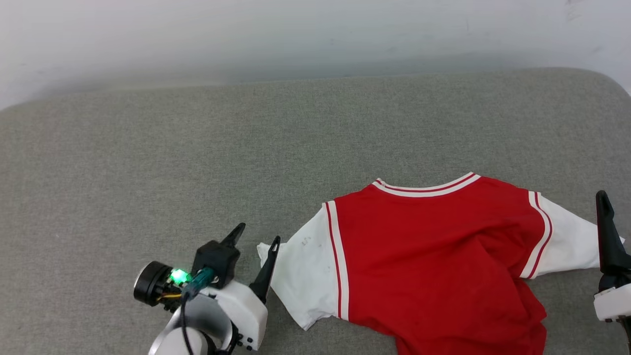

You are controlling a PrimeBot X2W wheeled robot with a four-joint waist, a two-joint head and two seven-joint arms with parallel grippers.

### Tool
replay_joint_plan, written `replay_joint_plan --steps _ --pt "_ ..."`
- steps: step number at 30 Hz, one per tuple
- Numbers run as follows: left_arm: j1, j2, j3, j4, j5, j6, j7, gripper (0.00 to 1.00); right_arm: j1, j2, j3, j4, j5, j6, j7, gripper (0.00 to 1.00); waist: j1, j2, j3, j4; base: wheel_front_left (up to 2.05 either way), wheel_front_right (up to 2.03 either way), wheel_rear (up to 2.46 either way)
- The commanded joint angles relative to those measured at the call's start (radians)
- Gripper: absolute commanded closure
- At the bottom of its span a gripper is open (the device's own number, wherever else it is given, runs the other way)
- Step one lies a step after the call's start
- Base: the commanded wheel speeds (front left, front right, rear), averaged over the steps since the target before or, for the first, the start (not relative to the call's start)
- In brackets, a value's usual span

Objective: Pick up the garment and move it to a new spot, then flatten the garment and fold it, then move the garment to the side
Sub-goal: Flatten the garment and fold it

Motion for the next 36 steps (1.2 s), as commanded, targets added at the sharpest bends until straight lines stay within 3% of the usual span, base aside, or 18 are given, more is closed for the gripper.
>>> replay_joint_plan --steps 1,6,15,25,28,29,30,31,36 --pt "-0.020 0.014 -0.010 -0.001 0.006 -0.002 0.042 0.00 0.008 0.007 -0.005 -0.010 -0.012 -0.001 -0.002 0.00 0.0001 -0.0001 0.011 -0.006 0.00 0.00 0.00" --pt "-0.091 0.062 -0.062 -0.022 0.000 -0.013 0.307 0.00 -0.011 0.028 -0.041 -0.041 -0.034 -0.001 -0.035 0.00 0.0001 -0.0001 0.040 -0.019 0.00 0.00 0.00" --pt "-0.151 0.128 -0.123 -0.008 -0.028 -0.018 0.560 0.00 -0.028 0.046 -0.036 -0.045 -0.032 -0.001 -0.025 0.00 0.0001 -0.0001 0.076 -0.048 0.00 0.00 0.00" --pt "-0.214 0.152 -0.139 0.065 -0.016 0.006 0.573 0.00 -0.038 0.051 -0.014 -0.048 -0.026 -0.001 -0.020 0.00 0.0001 -0.0001 0.129 -0.068 0.00 0.00 0.00" --pt "-0.211 0.145 -0.160 0.101 -0.048 -0.005 0.612 0.00 -0.036 0.050 -0.013 -0.042 -0.028 -0.001 -0.023 0.00 0.0001 -0.0001 0.136 -0.070 0.00 0.00 0.00" --pt "-0.207 0.146 -0.171 0.112 -0.060 -0.010 0.627 0.15 -0.036 0.051 -0.013 -0.039 -0.029 -0.001 -0.024 0.00 0.0001 -0.0001 0.138 -0.071 0.00 0.00 0.00" --pt "-0.200 0.148 -0.180 0.123 -0.074 -0.014 0.638 0.80 -0.038 0.051 -0.012 -0.037 -0.032 -0.001 -0.024 0.00 0.0001 -0.0001 0.140 -0.072 0.00 0.00 0.00" --pt "-0.195 0.150 -0.187 0.130 -0.085 -0.016 0.643 1.00 -0.040 0.051 -0.010 -0.035 -0.034 -0.001 -0.024 0.00 0.0001 -0.0001 0.141 -0.073 0.00 0.00 0.00" --pt "-0.183 0.154 -0.158 0.110 -0.107 0.014 0.564 1.00 -0.035 0.040 -0.013 -0.025 -0.041 -0.001 -0.010 0.00 0.0001 -0.0001 0.131 -0.056 0.00 0.00 0.00"
